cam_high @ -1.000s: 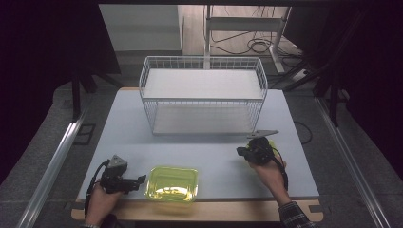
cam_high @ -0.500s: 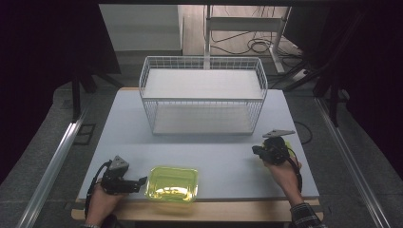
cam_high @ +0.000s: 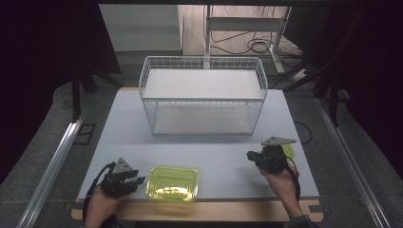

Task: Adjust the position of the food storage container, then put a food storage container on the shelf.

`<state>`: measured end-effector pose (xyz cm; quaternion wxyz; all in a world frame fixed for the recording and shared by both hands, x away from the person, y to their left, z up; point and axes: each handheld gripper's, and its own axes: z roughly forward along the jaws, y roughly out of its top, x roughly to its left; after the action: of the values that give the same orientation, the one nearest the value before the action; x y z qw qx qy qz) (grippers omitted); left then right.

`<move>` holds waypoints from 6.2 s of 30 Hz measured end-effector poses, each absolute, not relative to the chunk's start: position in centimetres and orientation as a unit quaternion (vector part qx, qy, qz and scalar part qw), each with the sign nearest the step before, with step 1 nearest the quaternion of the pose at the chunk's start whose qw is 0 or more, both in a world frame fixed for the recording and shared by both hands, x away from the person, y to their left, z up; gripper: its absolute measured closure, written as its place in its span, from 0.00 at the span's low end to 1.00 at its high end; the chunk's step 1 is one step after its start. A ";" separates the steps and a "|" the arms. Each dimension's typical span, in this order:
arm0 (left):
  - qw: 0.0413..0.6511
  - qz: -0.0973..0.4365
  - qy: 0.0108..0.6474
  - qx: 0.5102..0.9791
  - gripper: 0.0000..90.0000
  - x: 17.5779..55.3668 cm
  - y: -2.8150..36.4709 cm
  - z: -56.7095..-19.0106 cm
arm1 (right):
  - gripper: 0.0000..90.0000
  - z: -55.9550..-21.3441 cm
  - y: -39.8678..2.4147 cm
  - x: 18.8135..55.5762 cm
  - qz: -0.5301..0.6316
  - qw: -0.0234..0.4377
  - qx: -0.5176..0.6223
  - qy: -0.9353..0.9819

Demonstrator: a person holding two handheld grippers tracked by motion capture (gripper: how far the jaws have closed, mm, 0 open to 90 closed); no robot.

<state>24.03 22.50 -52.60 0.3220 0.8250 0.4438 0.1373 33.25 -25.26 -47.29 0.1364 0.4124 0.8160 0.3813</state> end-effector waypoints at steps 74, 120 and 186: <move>0.377 0.082 0.373 0.844 0.56 23.1 15.1 -52.8 | 0.76 -49.2 -22.2 28.3 0.378 0.074 0.360 0.850; 0.349 0.161 0.373 0.845 0.02 22.3 15.7 -53.5 | 0.18 -49.1 -20.8 29.6 0.416 0.013 0.388 0.822; 0.331 0.161 0.364 0.856 0.02 22.3 15.5 -53.9 | 0.89 -43.8 -21.3 36.1 0.488 -0.160 0.450 0.731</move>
<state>22.31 15.50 -53.86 0.3315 0.8556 0.3636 0.1610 36.08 -21.30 -43.79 -0.1596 0.4502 0.7307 0.4879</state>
